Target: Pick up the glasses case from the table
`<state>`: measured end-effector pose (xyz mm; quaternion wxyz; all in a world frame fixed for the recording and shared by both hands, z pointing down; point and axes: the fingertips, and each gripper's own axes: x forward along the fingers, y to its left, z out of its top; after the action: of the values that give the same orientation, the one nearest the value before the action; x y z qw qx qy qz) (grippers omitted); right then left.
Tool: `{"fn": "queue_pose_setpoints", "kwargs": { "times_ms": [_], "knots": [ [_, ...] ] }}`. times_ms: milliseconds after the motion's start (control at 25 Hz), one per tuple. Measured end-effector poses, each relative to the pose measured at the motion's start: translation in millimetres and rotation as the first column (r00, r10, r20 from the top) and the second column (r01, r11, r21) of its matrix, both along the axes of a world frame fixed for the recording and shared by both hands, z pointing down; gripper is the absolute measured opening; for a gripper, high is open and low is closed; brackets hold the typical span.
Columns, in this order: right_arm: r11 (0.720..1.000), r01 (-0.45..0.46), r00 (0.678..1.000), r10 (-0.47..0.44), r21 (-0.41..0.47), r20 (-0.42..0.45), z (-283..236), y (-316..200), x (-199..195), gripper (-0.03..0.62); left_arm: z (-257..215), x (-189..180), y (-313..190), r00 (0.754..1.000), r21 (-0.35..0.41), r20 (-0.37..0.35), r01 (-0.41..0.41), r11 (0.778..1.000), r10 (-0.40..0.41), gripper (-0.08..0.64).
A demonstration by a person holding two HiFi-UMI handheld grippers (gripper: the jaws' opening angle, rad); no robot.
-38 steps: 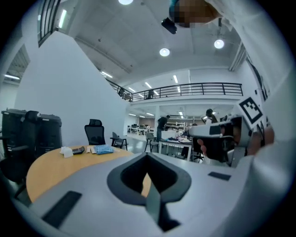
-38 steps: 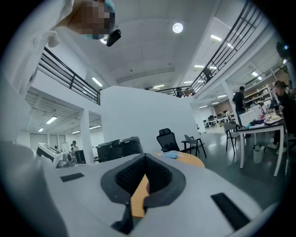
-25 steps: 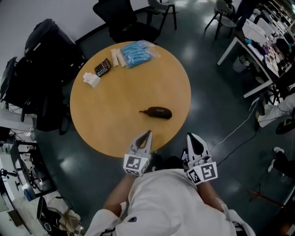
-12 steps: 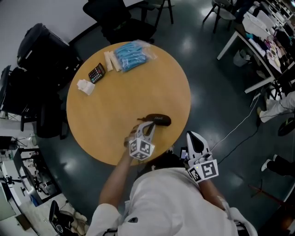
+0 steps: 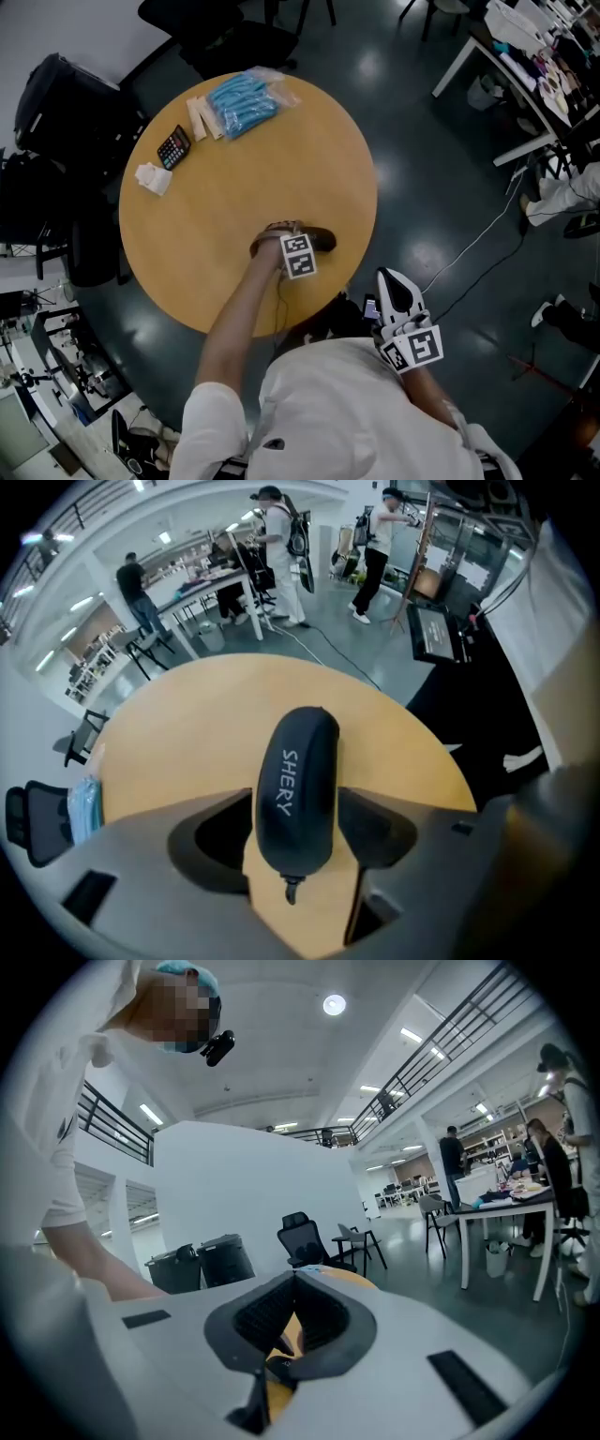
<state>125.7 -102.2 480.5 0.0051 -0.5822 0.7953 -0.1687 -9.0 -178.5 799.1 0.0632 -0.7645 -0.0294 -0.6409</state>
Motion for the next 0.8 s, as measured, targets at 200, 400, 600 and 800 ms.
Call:
{"fn": "queue_pose_setpoints", "kwargs": {
  "times_ms": [200,400,600,800],
  "knots": [
    [0.999,-0.017,1.000,0.017,-0.027,0.008,7,-2,11,0.015,25,-4,-2,0.988,-0.034,0.141,-0.060,0.998,0.064,0.293],
    [0.999,-0.019,0.999,0.020,-0.039,0.026,12,-5,14,0.015,39,-4,2,0.974,-0.081,0.200,-0.090,0.993,0.105,0.324],
    [0.998,-0.020,0.999,0.022,-0.052,0.045,18,-8,15,0.015,39,-3,0,0.977,-0.106,0.179,-0.096,0.990,0.114,0.330],
    [0.999,-0.003,0.999,0.005,-0.034,0.044,13,-12,9,0.015,35,-3,0,0.994,-0.105,0.106,-0.017,0.994,0.028,0.330]
  ]
}}
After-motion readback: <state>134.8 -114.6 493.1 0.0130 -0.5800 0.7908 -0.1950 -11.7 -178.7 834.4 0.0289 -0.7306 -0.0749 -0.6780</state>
